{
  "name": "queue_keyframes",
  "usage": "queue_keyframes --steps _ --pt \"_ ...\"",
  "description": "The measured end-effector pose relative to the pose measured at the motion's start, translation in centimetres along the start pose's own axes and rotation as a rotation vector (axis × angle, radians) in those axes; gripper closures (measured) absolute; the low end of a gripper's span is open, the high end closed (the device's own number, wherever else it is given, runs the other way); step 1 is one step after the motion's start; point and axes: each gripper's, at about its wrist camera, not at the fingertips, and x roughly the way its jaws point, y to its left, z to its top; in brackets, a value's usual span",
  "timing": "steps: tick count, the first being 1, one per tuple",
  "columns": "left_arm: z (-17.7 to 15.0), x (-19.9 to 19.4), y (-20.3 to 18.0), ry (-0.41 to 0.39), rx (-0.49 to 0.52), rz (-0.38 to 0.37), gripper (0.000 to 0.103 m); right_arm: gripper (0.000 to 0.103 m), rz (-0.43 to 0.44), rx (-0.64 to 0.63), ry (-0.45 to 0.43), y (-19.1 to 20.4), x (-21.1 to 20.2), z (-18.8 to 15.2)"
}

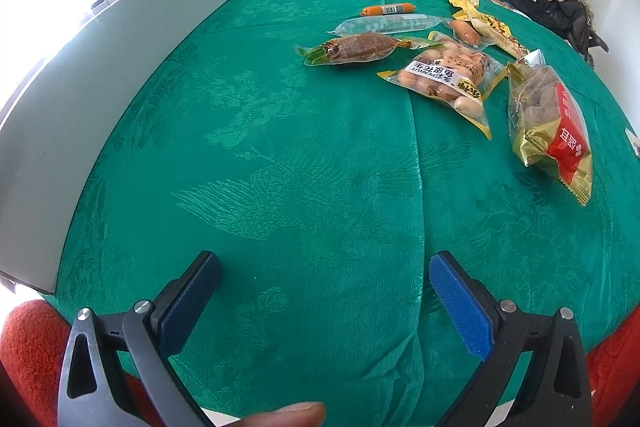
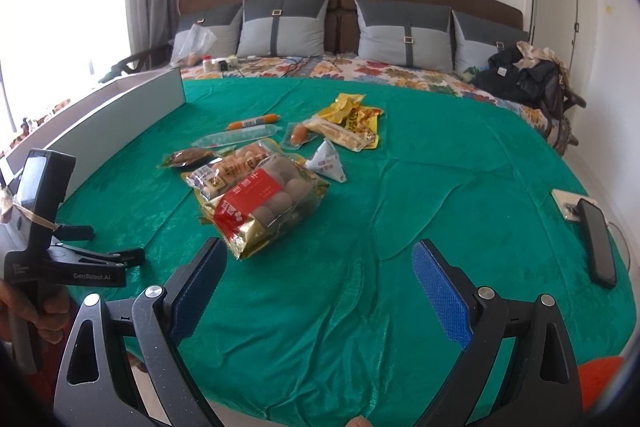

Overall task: Organize snacks
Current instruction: 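Move both tools forward toward the snack packs on the cloth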

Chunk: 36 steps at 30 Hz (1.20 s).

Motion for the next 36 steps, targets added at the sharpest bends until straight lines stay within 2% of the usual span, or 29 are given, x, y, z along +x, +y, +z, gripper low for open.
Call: queue_keyframes --steps 30,36 --pt "-0.1 -0.1 0.4 0.006 0.050 -0.031 0.000 0.007 -0.002 0.019 0.025 -0.5 0.3 -0.2" --pt "-0.2 -0.2 0.5 0.009 0.062 -0.038 0.000 0.007 0.021 0.099 0.094 -1.8 1.5 -0.7"
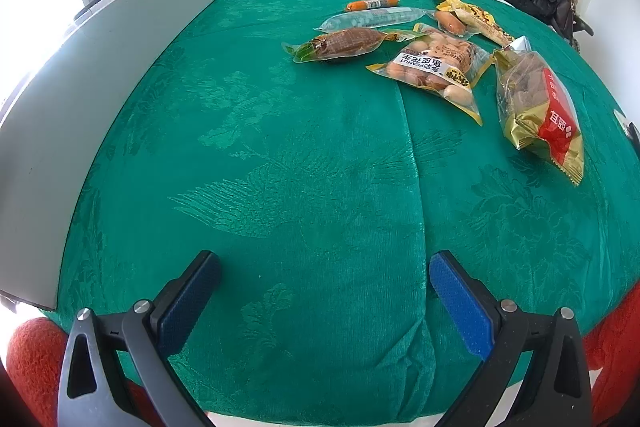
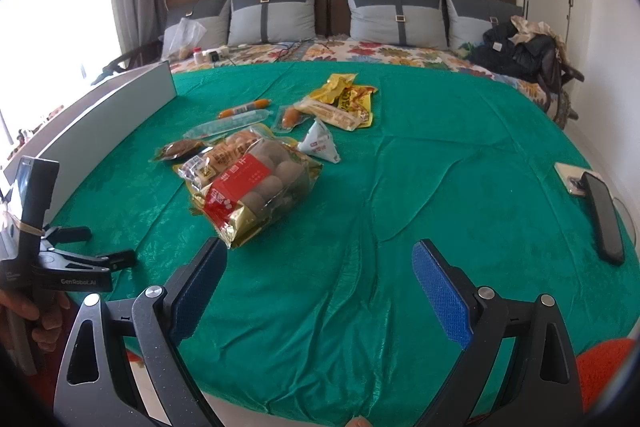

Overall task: Organize snacks
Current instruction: 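Move both tools forward toward the snack packs on the cloth, then close the right tool on the red-labelled bag of round snacks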

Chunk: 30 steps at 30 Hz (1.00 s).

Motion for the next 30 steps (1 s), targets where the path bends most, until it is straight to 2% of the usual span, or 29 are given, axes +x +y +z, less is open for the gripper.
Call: queue_keyframes --steps 6,11,15,20,22,23,24,30 --pt "-0.1 0.0 0.0 -0.008 -0.008 0.004 0.000 0.007 0.100 0.111 0.198 -1.3 2.8 -0.6" --pt "-0.3 -0.1 0.0 -0.024 -0.018 0.010 0.000 0.007 0.196 0.199 0.259 -0.2 5.9 2.1" --pt "-0.3 -0.1 0.0 -0.033 -0.019 0.010 0.000 0.007 0.183 0.263 0.264 1.9 9.0 4.9" --pt "-0.4 -0.1 0.0 -0.039 -0.011 0.006 0.000 0.008 0.113 0.232 0.381 4.0 13.1 5.6" --pt "-0.4 -0.1 0.0 -0.039 -0.010 0.005 0.000 0.013 0.094 0.214 0.345 3.6 12.2 5.6" --pt "-0.4 -0.2 0.0 -0.039 -0.011 0.005 0.000 0.023 0.091 0.195 0.315 3.3 11.4 5.8" --pt "-0.4 -0.1 0.0 -0.040 -0.014 0.007 0.000 0.049 0.092 0.171 0.304 2.9 10.8 6.0" --pt "-0.2 0.0 -0.1 -0.046 -0.025 0.014 0.000 0.050 0.058 0.093 0.285 -1.7 8.2 5.7"
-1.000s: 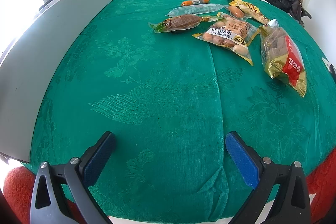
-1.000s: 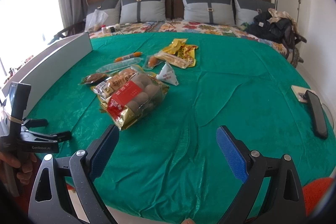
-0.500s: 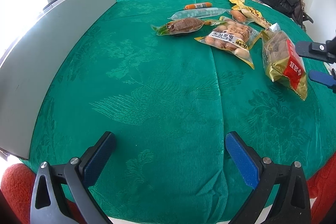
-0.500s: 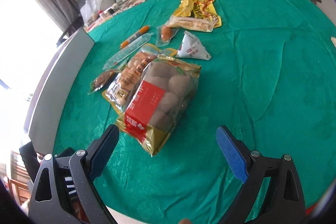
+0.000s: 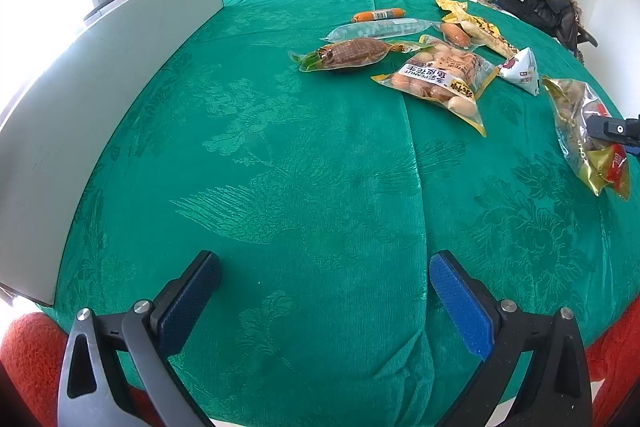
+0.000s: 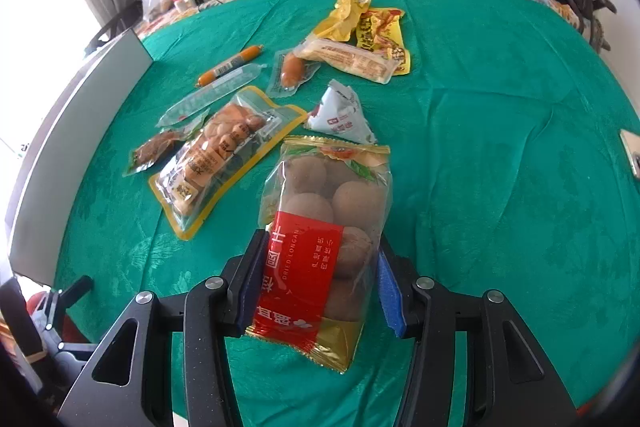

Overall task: Organize snacks
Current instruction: 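Close the right tool on the red-labelled bag of round snacks, then grasp the brown vacuum-packed snack with the left tool while the right tool holds the red-labelled bag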

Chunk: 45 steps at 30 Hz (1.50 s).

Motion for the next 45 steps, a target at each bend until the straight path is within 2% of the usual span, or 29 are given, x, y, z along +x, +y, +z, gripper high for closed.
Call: queue_keyframes --steps 3,6,14,16,20,22,25,28,30,32,34,36,37,38,42,45 --pt "0.0 0.0 0.0 -0.005 0.000 0.000 0.000 0.050 -0.027 0.039 -0.050 -3.4 -1.4 -0.7" --pt "0.0 0.1 0.0 -0.014 -0.008 0.005 0.000 0.050 -0.119 0.016 -0.076 -5.4 -1.6 -1.7" --pt "-0.1 0.0 0.0 -0.028 -0.008 0.004 0.000 0.041 -0.046 0.093 -0.106 -6.5 -0.8 -2.6" --pt "0.0 0.1 0.0 -0.019 0.000 -0.002 0.000 0.029 -0.007 0.108 -0.094 -6.7 -0.5 -2.6" --pt "1.1 0.5 0.2 0.030 0.014 -0.015 0.000 0.027 0.025 0.121 -0.070 -7.0 -0.1 -3.1" --pt "2.5 1.0 0.6 0.055 0.009 -0.030 0.000 0.026 0.039 0.135 -0.066 -7.4 -0.1 -3.1" --pt "5.9 1.1 1.2 0.027 0.026 -0.020 0.001 0.026 0.065 0.151 -0.061 -7.8 0.0 -3.0" --pt "10.3 2.0 1.4 0.023 0.098 -0.026 0.001 0.026 0.079 0.154 -0.058 -8.0 0.1 -3.0" --pt "12.8 3.2 1.1 0.031 0.167 0.012 0.001 0.026 0.085 0.155 -0.056 -8.1 0.1 -2.9" --pt "14.6 4.6 0.7 0.040 0.206 0.049 0.003 0.026 0.091 0.158 -0.056 -8.2 0.1 -2.9" --pt "15.7 5.7 0.1 0.045 0.224 0.030 0.005 0.026 0.096 0.162 -0.056 -8.3 0.0 -2.9" --pt "16.0 6.7 -0.8 0.059 0.245 -0.027 0.010 0.026 0.099 0.166 -0.057 -8.4 0.0 -2.9" --pt "15.9 7.2 -1.4 0.075 0.263 -0.056 0.023 0.026 0.100 0.166 -0.057 -8.4 0.0 -2.9" --pt "15.6 7.5 -2.0 0.096 0.277 -0.086 0.041 0.026 0.099 0.166 -0.057 -8.5 0.0 -2.9" --pt "14.0 7.0 -2.6 0.118 0.254 -0.155 0.056 0.026 0.102 0.169 -0.057 -8.7 -0.1 -2.9" --pt "12.3 5.6 -2.5 0.150 0.238 -0.166 0.061 0.026 0.106 0.179 -0.058 -9.0 0.0 -2.8"
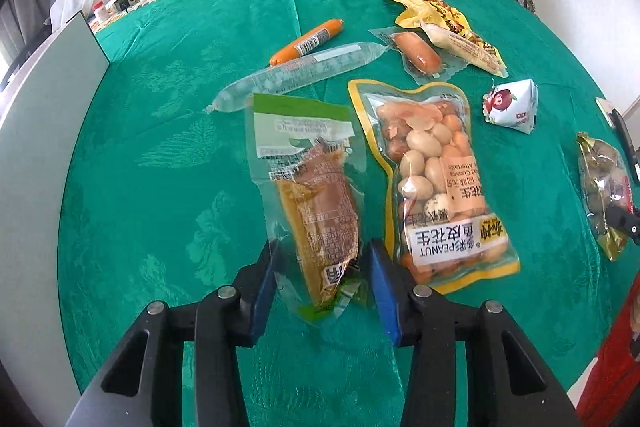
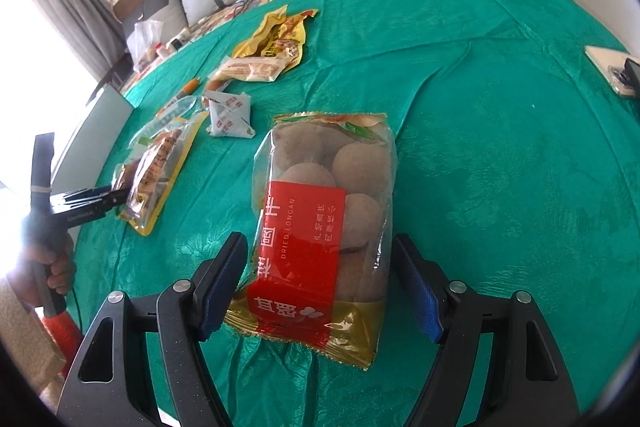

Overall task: Organize snacks
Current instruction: 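Grasp the brown vacuum-packed snack with the left tool while the right tool holds the red-labelled bag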

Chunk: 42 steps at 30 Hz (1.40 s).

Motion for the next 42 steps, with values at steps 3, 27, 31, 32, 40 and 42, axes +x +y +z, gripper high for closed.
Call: queue_keyframes --steps 3,27,31,32,40,42 --pt "-2.2 -1.1 -0.7 0.036 0.008 -0.023 0.061 0.026 0.002 0.009 0.000 -0.2 0.0 0.1" --pt "-0.3 -0.2 0.0 -0.012 -0.083 0.019 0.071 0.026 -0.003 0.020 0.004 -0.5 -0.2 0.1" --pt "-2.3 -1.5 0.7 0.030 -0.097 -0.061 0.072 0.026 -0.003 0.028 0.002 -0.8 -0.4 0.2" --pt "-3.0 -1.8 0.7 0.045 -0.087 -0.081 0.073 0.026 -0.003 0.029 0.001 -0.9 -0.4 0.2" --pt "-6.0 -3.4 1.4 0.085 -0.060 -0.014 0.051 0.026 -0.009 0.025 0.003 -0.9 -0.5 0.2" --pt "-5.8 -3.5 1.7 0.063 -0.075 0.022 0.037 0.026 -0.013 0.022 0.002 -0.9 -0.5 0.2"
